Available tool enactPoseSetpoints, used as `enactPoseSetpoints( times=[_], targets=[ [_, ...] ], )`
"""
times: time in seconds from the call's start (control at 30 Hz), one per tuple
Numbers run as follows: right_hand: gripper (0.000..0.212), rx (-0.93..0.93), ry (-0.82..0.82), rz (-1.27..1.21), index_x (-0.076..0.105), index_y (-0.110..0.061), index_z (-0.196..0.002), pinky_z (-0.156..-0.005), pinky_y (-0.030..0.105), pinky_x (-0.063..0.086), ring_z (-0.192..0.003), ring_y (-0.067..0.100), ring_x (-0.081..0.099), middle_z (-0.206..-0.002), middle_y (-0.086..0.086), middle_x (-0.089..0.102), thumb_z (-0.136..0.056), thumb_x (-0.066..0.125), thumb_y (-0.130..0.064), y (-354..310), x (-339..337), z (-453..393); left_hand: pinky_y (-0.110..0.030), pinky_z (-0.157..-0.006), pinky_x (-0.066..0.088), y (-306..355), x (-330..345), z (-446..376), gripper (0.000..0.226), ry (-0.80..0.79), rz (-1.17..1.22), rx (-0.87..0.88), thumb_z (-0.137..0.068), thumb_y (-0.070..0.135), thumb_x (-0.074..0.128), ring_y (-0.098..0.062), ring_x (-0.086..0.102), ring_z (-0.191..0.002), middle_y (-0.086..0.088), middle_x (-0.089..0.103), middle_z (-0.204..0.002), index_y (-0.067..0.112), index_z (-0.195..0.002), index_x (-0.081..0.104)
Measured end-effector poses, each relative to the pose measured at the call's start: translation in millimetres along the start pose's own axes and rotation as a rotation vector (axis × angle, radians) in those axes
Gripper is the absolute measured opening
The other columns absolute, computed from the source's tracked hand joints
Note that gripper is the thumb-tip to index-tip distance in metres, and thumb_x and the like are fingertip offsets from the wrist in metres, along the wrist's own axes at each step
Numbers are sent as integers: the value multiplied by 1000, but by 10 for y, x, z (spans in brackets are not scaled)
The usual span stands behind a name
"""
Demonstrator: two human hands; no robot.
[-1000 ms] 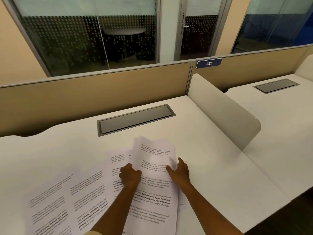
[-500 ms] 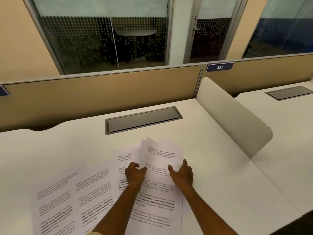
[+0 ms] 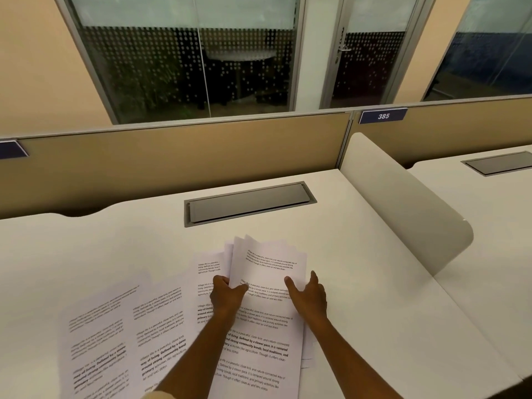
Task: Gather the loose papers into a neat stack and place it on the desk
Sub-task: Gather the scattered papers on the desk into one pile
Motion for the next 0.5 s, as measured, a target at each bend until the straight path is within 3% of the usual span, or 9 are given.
enactPoseSetpoints(
  times=[0.17,0.33,0.5],
  targets=[
    [87,-21,-21,-5,21,-14,-151,-107,42,39,-134,33,43,-145,15,44,-85,62,-55,-75,105,32,-34,-79,51,24,-74,25,63,-24,-71,74,-76,18,81,-28,54,-99,-16,53,-119,10,-120,37],
    [87,-49,-50,33,26,-14,-149,-104,40,43,-130,31,47,-142,14,43,-83,65,-54,-130,269,91,-46,-105,45,25,-298,58,80,40,-239,163,-76,14,80,-37,48,-128,-20,49,-137,5,-139,32],
    [97,-108,-46,241,25,-16,-149,-105,42,41,-131,31,41,-143,11,39,-75,71,-57,-156,413,141,-46,-102,42,-114,-569,116,70,145,-370,139,-83,29,72,-36,46,-125,-19,48,-135,7,-140,37]
  ],
)
Point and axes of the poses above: each hand's wrist, its own z-axis away from the middle knuckle, its own x-axis out of the palm, y = z × x, the point moved 8 cm from there along -z, towards the middle knuckle
